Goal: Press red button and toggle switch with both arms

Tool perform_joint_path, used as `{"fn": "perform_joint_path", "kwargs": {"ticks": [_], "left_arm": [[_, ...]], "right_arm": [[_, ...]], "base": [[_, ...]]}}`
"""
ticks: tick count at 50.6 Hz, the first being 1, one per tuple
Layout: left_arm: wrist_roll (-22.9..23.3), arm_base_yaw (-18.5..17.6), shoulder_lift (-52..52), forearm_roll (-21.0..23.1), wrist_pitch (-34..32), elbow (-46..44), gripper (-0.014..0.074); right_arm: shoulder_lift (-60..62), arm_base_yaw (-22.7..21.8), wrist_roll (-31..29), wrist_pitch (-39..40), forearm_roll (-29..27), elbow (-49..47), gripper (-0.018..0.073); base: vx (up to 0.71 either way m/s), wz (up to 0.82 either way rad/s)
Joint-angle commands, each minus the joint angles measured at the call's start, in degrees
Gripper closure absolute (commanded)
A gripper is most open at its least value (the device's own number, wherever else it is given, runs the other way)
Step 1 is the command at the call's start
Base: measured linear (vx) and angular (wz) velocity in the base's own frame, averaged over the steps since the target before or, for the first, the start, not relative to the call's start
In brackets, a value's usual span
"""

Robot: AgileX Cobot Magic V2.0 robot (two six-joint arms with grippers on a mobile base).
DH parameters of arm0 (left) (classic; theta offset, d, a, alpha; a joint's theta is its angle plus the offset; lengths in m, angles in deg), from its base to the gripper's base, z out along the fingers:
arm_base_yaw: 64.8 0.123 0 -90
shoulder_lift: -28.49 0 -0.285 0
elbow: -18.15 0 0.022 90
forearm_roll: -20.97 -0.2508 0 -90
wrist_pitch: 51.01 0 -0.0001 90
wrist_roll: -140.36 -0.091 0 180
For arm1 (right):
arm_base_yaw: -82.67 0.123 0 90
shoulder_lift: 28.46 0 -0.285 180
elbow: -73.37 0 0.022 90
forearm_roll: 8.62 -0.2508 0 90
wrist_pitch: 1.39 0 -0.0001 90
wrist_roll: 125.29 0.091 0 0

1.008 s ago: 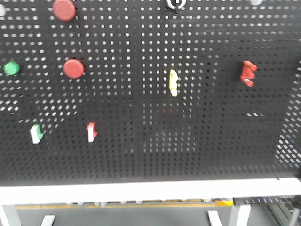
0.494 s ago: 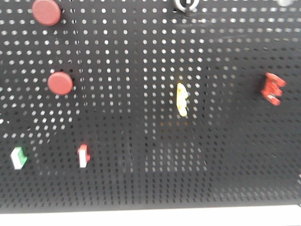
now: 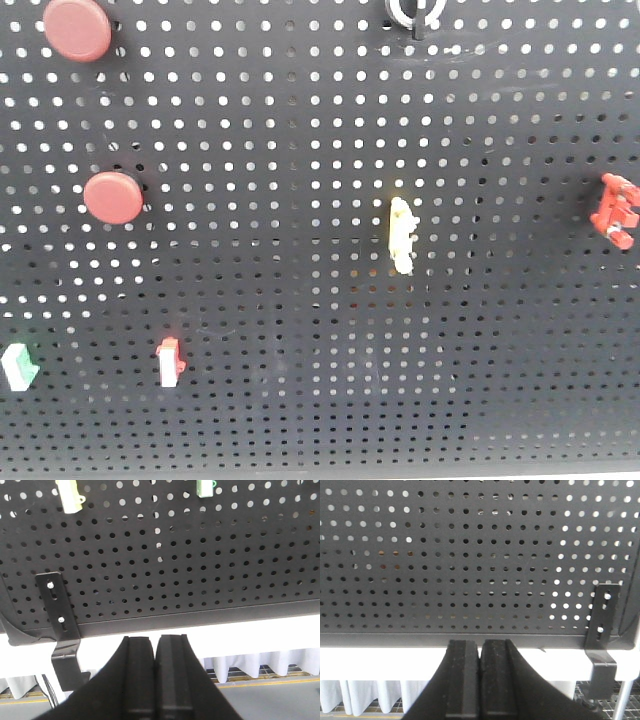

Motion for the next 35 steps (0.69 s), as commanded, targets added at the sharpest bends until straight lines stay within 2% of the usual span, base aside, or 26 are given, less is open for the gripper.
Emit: {"fn": "perform_joint_path", "kwargs": {"ticks": [1, 25, 35], "left_arm": [[0.3, -0.1, -0.4, 0.5, -4.9, 1.8, 0.0594], [0.2, -0.1, -0.4, 0.5, -4.9, 1.8, 0.0594], [0.2, -0.1, -0.4, 0.5, -8.5, 1.5, 0.0594]], "right_arm": [[0.9, -0.4, -0.3, 4.9, 0.7, 0.7, 0.0559], [0.9, -0.4, -0.3, 5.1, 0.7, 0.7, 0.0559], [0.9, -0.4, -0.3, 10.7, 0.7, 0.7, 0.0559]], "base": [[0.03, 0.0], [0.0, 0.0], [0.0, 0.0]]}}
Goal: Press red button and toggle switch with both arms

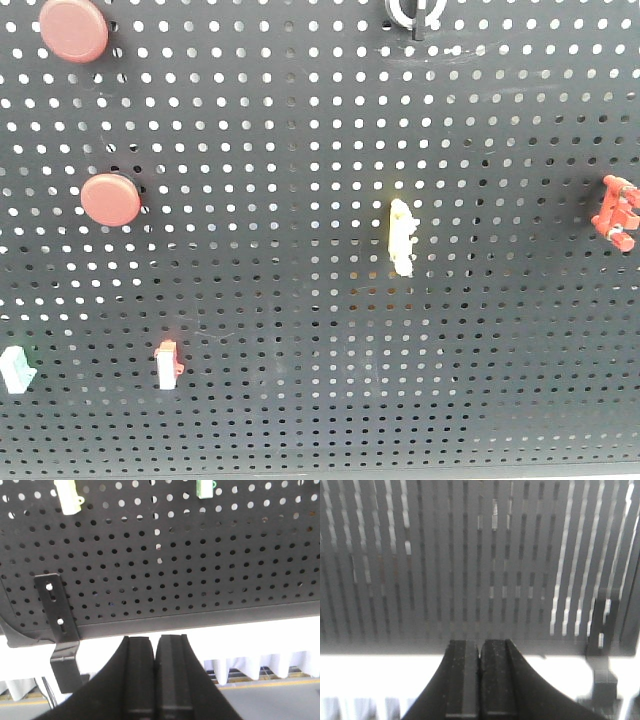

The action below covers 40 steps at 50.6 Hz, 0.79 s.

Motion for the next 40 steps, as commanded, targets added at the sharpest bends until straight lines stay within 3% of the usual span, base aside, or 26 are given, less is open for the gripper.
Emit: {"fn": "perform_joint_path", "kwargs": {"ticks": [1, 7, 11, 17, 20, 27, 35, 40], "left_arm": [[0.2, -0.1, -0.4, 0.5, -8.0, 1.5, 0.0594], [0.2, -0.1, -0.4, 0.5, -12.4, 1.5, 0.0594], [0.8, -0.1, -0.4, 0.5, -20.5, 1.0, 0.0594], [8.9, -0.1, -0.4, -0.2, -31.4, -5.0, 0.0594], [12.5, -0.1, 0.2, -2.4, -30.7, -11.4, 0.0594], [18.9, -0.1, 6.4, -13.8, -22.8, -29.7, 0.0594], [21.5, -0.1, 19.1, -25.7, -15.3, -48.4, 0.0594], [21.7, -0.1, 25.3, -26.7, -13.8, -53.8, 0.0594]], "right_arm": [[0.9, -0.4, -0.3, 8.3, 0.7, 0.7, 0.0559], [0.9, -0.4, 0.3, 13.9, 0.6, 0.5, 0.0559], [0.9, -0.4, 2.9, 16.5, 0.3, -1.3, 0.0559], [0.8, -0.4, 5.9, 15.1, 0.3, -8.3, 0.0559], [-0.4, -0.4, 6.1, 13.4, 0.4, -14.8, 0.0559], [-8.1, -0.4, 5.9, 5.6, 0.4, -30.6, 0.0559], [-20.0, -0.4, 5.8, -2.4, 0.5, -46.2, 0.0559], [-26.6, -0.4, 5.8, -3.8, 0.6, -50.8, 0.0559]], "base": [[0.0, 0.0], [0.0, 0.0], [0.0, 0.0], [0.0, 0.0], [0.0, 0.0], [0.0, 0.0], [0.0, 0.0], [0.0, 0.0]]}}
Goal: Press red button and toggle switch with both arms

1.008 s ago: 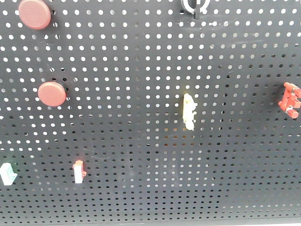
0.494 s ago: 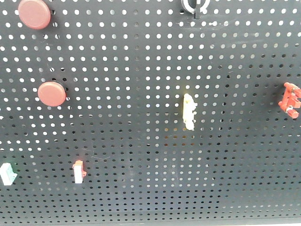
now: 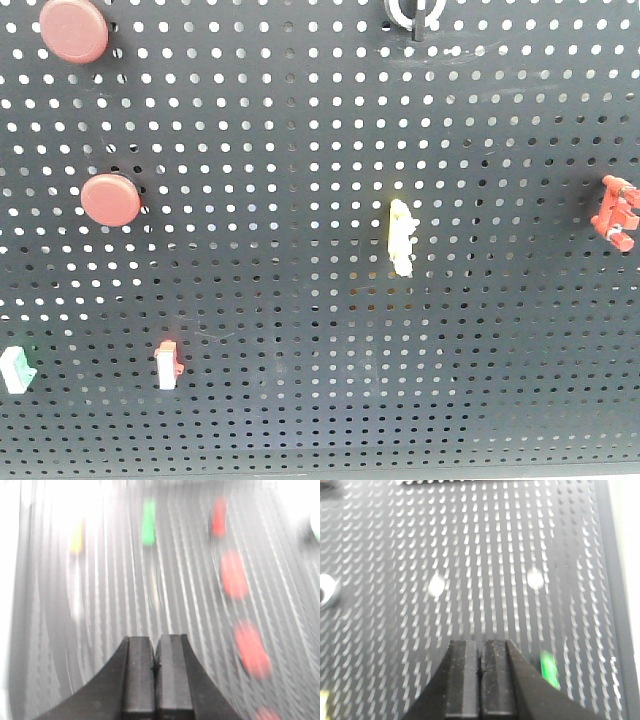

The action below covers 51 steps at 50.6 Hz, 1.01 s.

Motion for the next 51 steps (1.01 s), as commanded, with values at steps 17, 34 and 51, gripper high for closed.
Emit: {"fn": "perform_joint_path", "kwargs": {"ticks": [17, 34, 51], "left_arm": [[1.2, -0.1, 20.3, -6.1, -11.5, -5.8, 0.0594], [33.3, -5.3, 26.5, -33.3, -21.8, -8.7, 0.0594], [68.3, -9.8, 38.2, -60.2, -20.0, -26.2, 0.0596]], "right_arm": [[-17.0, -0.4, 0.0, 8.9, -0.2, -6.2, 0.0559], [-17.6, -0.4, 0.0, 9.2, -0.2, -6.2, 0.0559], [-17.6, -0.4, 0.0, 8.7, -0.2, -6.2, 0.0559]], "base": [[0.0, 0.0], [0.0, 0.0], [0.0, 0.0]]}}
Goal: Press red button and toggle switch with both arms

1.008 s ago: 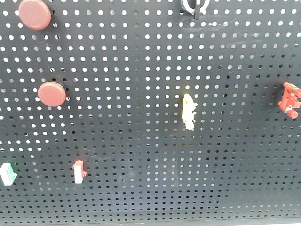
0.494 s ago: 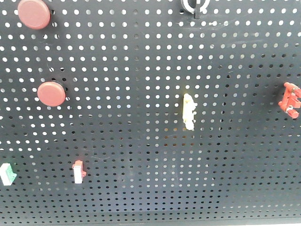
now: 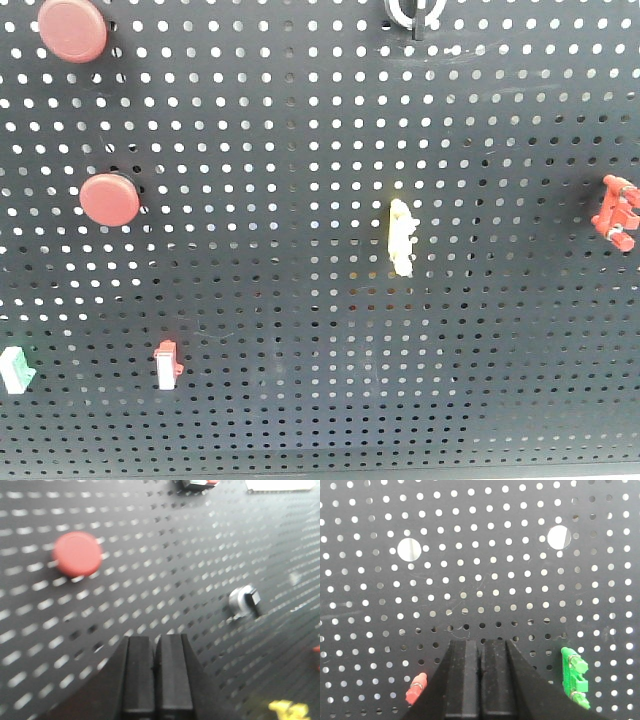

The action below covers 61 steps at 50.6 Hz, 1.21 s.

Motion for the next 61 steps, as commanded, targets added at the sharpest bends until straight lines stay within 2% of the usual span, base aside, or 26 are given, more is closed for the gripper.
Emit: {"fn": "perform_joint_path", "kwargs": {"ticks": [1, 5, 9, 18, 33, 41, 46, 56, 61], "left_arm": [[8.6, -1.3, 2.8, -4.9, 2.3, -4.9, 0.0596], [13.4, -2.6, 4.5, -8.6, 4.7, -6.3, 0.0596], [15.5, -3.9, 6.0, -11.4, 6.7, -6.5, 0.0596], [15.4, -6.2, 9.3, -11.9, 10.4, -6.6, 0.0596], [15.3, -6.3, 10.2, -11.5, 11.9, -6.6, 0.0596], [15.3, -6.3, 10.2, -11.4, 14.8, -6.6, 0.0596], [15.4, -6.3, 10.2, -11.4, 13.1, -6.6, 0.0596], [15.4, -6.3, 8.4, -11.5, 1.8, -6.6, 0.0596], [15.4, -6.3, 6.3, -11.5, 1.6, -6.5, 0.0596]], "right_arm": [[-0.4, -0.4, -0.1, 4.3, 0.2, -1.9, 0.0559], [-0.4, -0.4, -0.1, 4.3, 0.2, -1.9, 0.0559], [-0.4, -0.4, -0.1, 4.3, 0.2, -1.9, 0.0559], [-0.4, -0.4, -0.1, 4.3, 0.2, -1.9, 0.0559], [-0.4, -0.4, -0.1, 1.6, 0.2, -1.9, 0.0559], [-0.4, -0.4, -0.1, -0.1, 0.2, -1.9, 0.0559], [-0.4, -0.4, -0.1, 0.2, 0.2, -1.9, 0.0559], [-0.4, -0.4, -0.3, 0.2, 0.2, -1.9, 0.0559], [-0.4, -0.4, -0.3, 0.2, 0.2, -1.9, 0.0559]], "base": [[0.0, 0.0], [0.0, 0.0], [0.0, 0.0], [0.0, 0.0], [0.0, 0.0], [0.0, 0.0], [0.0, 0.0], [0.0, 0.0], [0.0, 0.0]]}}
